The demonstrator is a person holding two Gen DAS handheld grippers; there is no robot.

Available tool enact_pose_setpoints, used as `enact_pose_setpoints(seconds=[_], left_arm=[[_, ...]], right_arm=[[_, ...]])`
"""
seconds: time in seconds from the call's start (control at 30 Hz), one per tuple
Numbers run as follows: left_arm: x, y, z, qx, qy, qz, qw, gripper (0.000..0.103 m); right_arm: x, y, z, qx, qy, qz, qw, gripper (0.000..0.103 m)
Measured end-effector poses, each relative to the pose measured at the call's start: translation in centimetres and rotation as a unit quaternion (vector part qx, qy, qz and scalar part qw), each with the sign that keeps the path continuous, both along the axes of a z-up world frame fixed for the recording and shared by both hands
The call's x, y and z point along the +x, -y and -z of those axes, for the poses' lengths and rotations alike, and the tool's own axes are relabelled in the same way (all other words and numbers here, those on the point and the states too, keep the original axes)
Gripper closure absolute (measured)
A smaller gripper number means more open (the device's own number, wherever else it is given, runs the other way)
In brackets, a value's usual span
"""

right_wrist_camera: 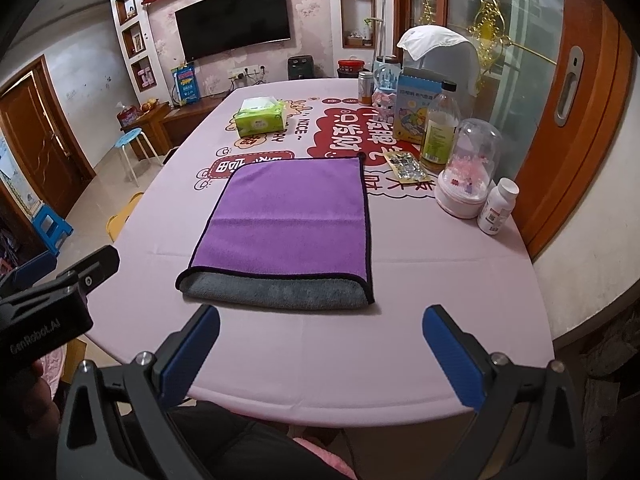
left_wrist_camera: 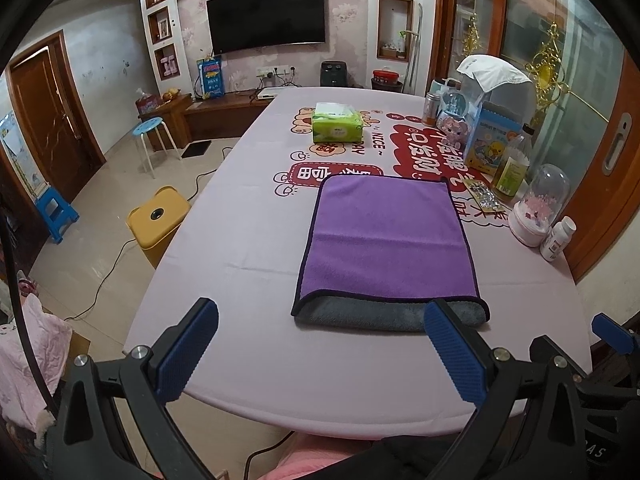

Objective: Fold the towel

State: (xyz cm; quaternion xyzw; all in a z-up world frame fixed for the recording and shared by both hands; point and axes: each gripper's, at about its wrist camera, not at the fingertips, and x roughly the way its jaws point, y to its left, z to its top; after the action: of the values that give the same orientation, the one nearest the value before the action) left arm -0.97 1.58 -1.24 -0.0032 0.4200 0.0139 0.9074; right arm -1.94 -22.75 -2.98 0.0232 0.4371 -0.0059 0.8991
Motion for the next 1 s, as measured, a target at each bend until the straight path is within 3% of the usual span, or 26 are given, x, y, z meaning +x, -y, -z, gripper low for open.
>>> enact_pose_setpoints(seconds=[0.27, 0.6, 1.0], left_arm=[[2.3, 0.2, 0.3, -0.002, -0.013, 0.008, 0.9999, 0.001], [7.3, 0.0, 2.6, 0.004, -0.068, 0.029, 0.9972, 0.001], [12.0, -0.2, 6.9, 0.038, -0.111, 0.079, 0.99, 0.001]], right_arm=[[1.6, 0.2, -0.2, -0.009, 0.007, -0.013, 1.0, 0.003], [4.5, 0.8, 0.0, -0.016, 0.034, -0.044, 0.998, 0.003], [7.9, 1.8, 4.3, -0.024, 0.027, -0.092, 0.995, 0.003]])
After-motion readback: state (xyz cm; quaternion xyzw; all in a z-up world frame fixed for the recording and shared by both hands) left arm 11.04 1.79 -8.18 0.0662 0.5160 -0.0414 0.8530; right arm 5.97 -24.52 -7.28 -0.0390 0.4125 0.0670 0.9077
